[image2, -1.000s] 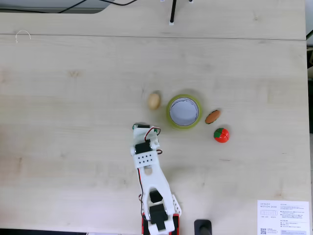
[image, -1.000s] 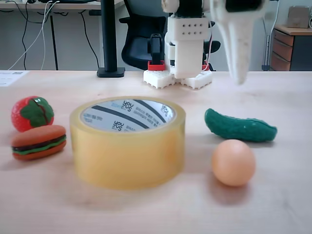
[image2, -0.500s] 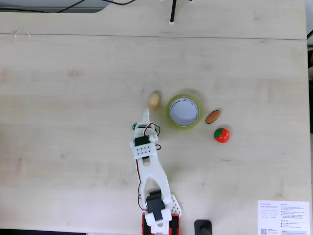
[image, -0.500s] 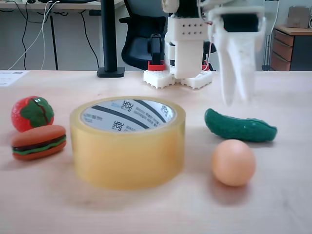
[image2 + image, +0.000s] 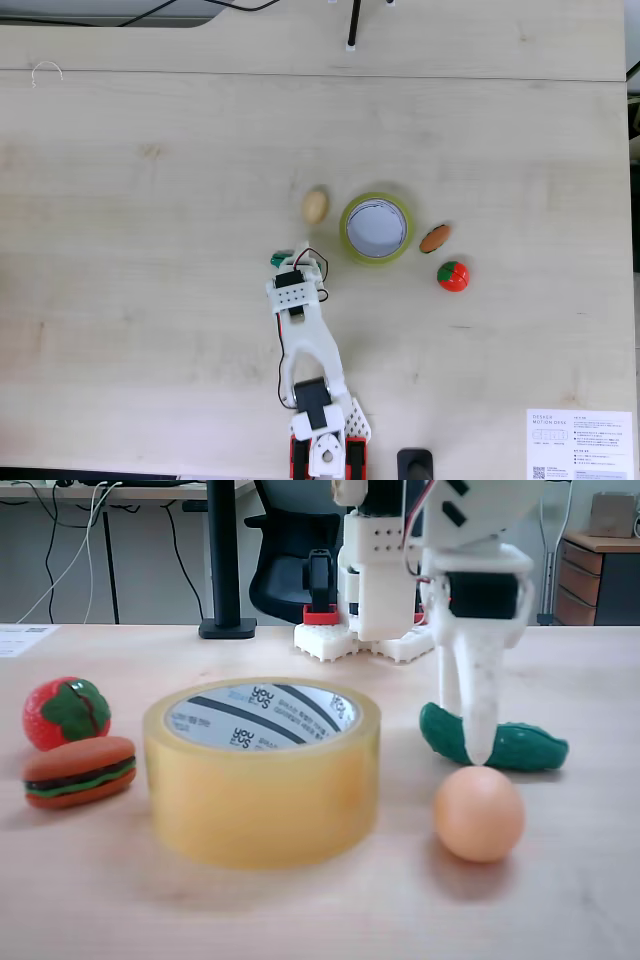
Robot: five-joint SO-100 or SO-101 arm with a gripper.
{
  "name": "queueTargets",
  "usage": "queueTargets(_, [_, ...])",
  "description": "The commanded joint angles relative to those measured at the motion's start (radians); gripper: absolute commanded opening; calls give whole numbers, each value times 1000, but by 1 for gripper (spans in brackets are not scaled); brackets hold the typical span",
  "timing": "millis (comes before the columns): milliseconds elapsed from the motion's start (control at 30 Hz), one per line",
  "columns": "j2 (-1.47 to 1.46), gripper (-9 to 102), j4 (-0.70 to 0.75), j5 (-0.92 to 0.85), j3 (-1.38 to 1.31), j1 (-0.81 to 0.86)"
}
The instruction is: Grasp a cucumber and put it in the hole.
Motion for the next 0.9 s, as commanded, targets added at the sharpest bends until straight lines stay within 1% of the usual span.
queueTargets(0, [-23,41,0,2,-61,-2])
queueTargets(433, [-181,22,0,8,-209,-2])
queueTargets(800, [-221,12,2,8,-222,-2])
queueTargets(867, [-215,7,2,8,-222,-2])
